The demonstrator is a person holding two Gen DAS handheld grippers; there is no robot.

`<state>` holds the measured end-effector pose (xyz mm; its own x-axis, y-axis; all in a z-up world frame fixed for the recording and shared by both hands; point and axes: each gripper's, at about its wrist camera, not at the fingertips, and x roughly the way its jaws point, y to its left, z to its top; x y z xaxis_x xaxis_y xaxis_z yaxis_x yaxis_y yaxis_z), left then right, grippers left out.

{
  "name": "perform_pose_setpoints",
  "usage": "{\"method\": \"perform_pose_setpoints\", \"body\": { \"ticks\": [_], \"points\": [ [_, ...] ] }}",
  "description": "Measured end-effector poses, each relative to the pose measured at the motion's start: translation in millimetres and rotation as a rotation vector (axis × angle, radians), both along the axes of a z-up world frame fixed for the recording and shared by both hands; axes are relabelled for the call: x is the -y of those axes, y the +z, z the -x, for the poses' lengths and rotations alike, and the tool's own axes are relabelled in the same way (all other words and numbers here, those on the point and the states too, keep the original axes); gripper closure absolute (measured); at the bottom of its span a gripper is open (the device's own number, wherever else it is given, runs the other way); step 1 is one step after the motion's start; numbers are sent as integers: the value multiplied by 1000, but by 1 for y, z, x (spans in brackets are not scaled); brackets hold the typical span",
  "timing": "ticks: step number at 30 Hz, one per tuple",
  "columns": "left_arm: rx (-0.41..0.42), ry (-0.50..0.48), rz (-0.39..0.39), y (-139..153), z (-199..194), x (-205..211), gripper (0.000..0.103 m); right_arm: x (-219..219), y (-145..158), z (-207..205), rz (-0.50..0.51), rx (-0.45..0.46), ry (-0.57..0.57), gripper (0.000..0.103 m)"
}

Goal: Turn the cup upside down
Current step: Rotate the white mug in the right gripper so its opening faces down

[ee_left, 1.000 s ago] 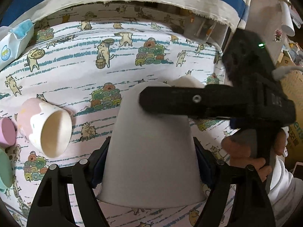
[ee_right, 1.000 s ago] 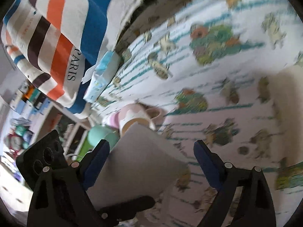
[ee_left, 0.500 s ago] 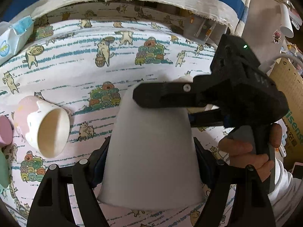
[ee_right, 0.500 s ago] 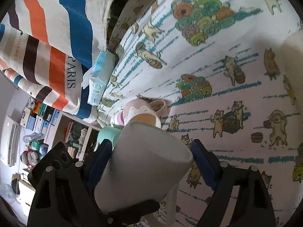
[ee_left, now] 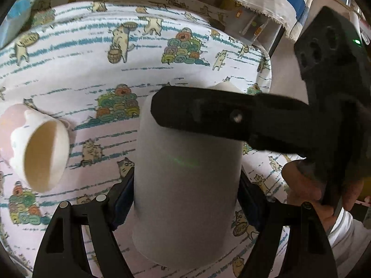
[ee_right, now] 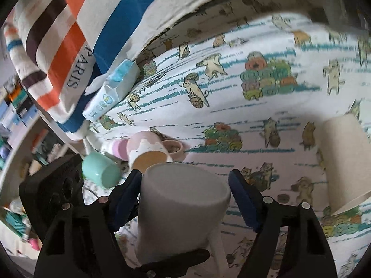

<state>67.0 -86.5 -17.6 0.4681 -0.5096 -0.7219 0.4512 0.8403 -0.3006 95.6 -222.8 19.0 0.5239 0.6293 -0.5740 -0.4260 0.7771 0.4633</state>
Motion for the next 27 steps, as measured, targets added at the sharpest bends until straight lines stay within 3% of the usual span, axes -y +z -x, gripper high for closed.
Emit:
{"method": "perform_pose_setpoints", "body": {
  "ticks": [6,8,9,15,20,21,23,24,25,27],
  "points": [
    [6,-3,9,-3,-2,0,24,-12,6,10,105,95,-12,26],
    [4,-1,14,-2,-1,-2,24,-17,9,14,133,133,-13,33],
    [3,-1,11,-2,-1,-3,24,-19,11,17,151,152,-10,44],
    [-4,7,-25,-6,8,-15,24,-23,3,20,185,86,35,47],
    [-14,-3,-66,-15,21,-21,25,-22,-7,26,154,43,64,47],
    [-15,1,-71,-14,22,-23,25,-21,-8,27,144,36,69,46],
    [-17,-2,-62,-14,25,-26,25,-19,-9,27,121,22,77,34],
    [-17,-3,-49,-13,25,-29,25,-16,-11,28,101,15,66,21],
    [-19,1,-40,-14,25,-32,25,-13,-13,27,87,9,53,16],
    [-12,23,-28,-13,26,-37,25,-5,-21,21,35,-48,46,16]
  ]
}}
